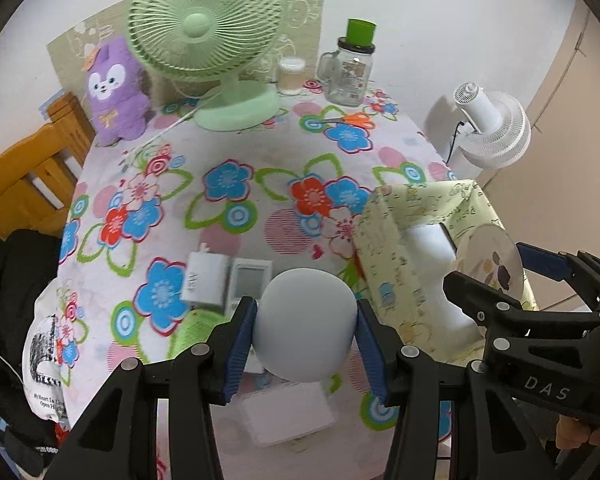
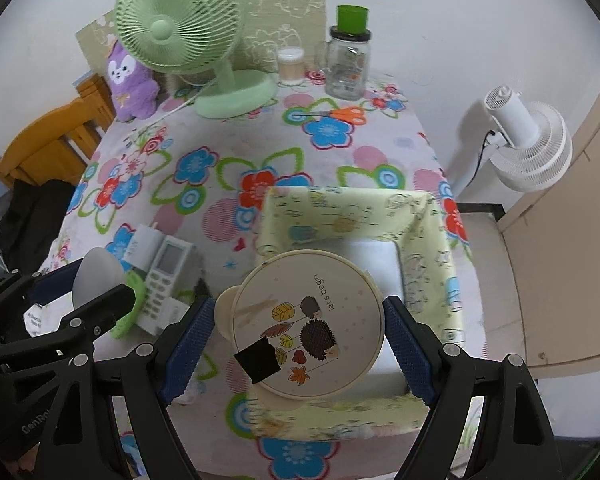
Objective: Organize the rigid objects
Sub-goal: 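Lift and carry the white ball and round container toward the fabric box, then lower the round container into the fabric box and open the right gripper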
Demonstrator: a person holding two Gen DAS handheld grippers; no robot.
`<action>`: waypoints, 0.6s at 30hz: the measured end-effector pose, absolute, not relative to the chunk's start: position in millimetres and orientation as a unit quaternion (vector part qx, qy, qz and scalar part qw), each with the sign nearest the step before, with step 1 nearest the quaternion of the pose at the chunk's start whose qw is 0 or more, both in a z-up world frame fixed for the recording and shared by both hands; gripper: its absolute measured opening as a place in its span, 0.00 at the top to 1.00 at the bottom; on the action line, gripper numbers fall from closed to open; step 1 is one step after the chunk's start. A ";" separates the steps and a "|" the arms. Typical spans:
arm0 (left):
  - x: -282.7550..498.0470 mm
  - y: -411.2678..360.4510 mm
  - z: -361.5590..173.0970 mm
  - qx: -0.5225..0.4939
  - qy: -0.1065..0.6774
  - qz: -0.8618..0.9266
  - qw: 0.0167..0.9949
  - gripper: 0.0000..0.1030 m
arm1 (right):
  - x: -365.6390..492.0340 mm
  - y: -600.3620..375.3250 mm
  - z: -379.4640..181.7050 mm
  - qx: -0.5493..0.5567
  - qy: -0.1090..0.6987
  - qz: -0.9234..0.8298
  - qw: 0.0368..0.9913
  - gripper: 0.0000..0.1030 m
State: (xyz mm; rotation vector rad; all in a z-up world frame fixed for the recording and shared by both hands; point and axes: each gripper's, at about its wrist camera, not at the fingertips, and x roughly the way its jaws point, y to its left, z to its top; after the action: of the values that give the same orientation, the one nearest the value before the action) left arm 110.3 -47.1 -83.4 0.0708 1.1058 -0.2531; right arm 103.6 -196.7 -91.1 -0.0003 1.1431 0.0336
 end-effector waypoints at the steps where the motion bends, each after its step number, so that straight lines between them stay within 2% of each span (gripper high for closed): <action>1: 111.5 -52.4 -84.9 0.034 0.524 -0.122 0.842 0.51 | 104.1 -200.9 -92.4 0.000 0.543 0.015 0.840 0.17; 18: 118.0 -106.1 -119.4 0.058 0.555 -0.129 0.820 0.51 | 106.3 -246.5 -152.7 -0.002 0.606 0.020 0.795 0.17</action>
State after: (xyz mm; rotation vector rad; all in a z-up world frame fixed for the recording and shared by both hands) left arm 118.0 -106.1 -119.4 0.1236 1.1814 -0.2747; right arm 106.3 -246.5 -152.7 -0.0038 1.3019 0.0425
